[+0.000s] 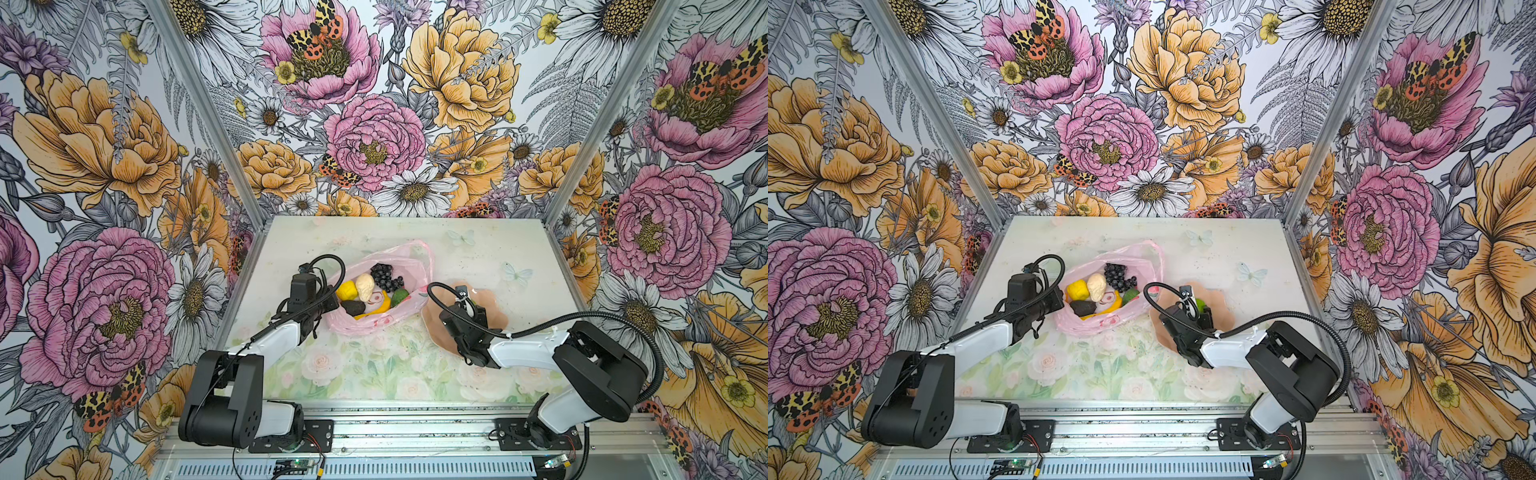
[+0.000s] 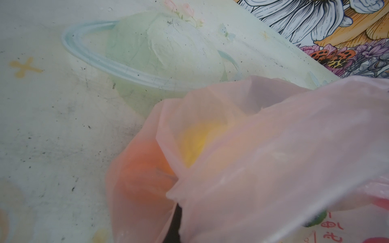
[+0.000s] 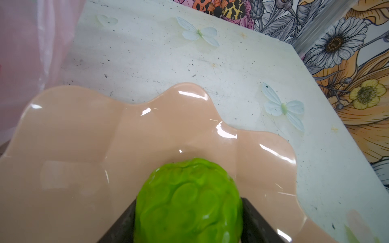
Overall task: Take fruits out of the plastic bag
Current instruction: Place the fruit on the plate.
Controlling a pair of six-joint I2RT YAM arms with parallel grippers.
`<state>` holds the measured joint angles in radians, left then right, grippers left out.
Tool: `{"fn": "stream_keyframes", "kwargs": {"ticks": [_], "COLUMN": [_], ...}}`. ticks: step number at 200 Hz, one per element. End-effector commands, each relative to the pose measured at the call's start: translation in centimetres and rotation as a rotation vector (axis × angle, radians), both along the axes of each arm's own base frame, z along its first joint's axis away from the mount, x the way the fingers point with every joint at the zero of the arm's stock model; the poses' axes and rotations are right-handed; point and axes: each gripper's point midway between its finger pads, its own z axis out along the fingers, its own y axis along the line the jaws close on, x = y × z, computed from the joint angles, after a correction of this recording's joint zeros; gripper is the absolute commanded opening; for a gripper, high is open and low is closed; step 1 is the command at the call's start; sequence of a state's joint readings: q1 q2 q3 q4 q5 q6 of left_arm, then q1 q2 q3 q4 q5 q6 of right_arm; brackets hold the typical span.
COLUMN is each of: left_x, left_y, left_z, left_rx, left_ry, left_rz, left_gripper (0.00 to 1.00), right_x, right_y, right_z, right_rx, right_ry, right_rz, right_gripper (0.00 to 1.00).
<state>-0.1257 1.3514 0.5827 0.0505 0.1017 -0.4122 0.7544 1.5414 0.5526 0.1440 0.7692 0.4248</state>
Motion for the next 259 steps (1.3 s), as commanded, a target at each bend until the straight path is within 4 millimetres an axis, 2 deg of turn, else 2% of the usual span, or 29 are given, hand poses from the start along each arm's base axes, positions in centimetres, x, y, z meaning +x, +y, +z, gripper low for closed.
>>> {"fn": "stream_keyframes", "kwargs": {"ticks": [1,33,37,45,114,143,188,222,259], "left_x": [0.0,0.1,0.1,0.0,0.0,0.0,0.0,0.0,-0.1], "left_y": [0.1,0.1,0.1,0.1,0.2,0.1,0.0,0.0,0.0], "left_z": [-0.4,-0.3,-0.3,-0.3,-0.3,-0.2,-0.2,-0.2,-0.3], "left_rx": [-0.015,-0.015,-0.015,-0.015,-0.014,-0.015,-0.018,-0.018,-0.017], "left_ry": [-0.001,-0.002,-0.002,-0.002,-0.004,-0.005,-0.006,-0.006,-0.005], "left_rz": [-0.001,-0.001,-0.001,-0.001,0.001,-0.002,-0.007,-0.008,-0.007], "left_gripper": [0.01,0.01,0.01,0.01,0.01,0.01,0.01,0.01,0.01], "right_x": [-0.1,-0.6,-1.0,-1.2,-2.0,-2.0,-2.1,-2.3,-2.1], "right_y": [0.5,1.0,1.7,1.9,1.9,2.0,2.9,3.4,3.2], "right_z": [0.3,0.9,0.9,1.0,1.3,2.0,5.7,7.9,7.9], "right_rx": [0.022,0.024,0.025,0.032,0.058,0.076,0.153,0.209,0.221], "right_ry": [-0.019,-0.019,-0.018,-0.018,-0.011,-0.017,-0.065,-0.087,-0.084], "right_rz": [0.011,0.034,0.059,0.065,0.077,0.080,0.113,0.136,0.124], "right_gripper": [0.56,0.67,0.68,0.70,0.85,0.86,0.86,0.86,0.86]}}
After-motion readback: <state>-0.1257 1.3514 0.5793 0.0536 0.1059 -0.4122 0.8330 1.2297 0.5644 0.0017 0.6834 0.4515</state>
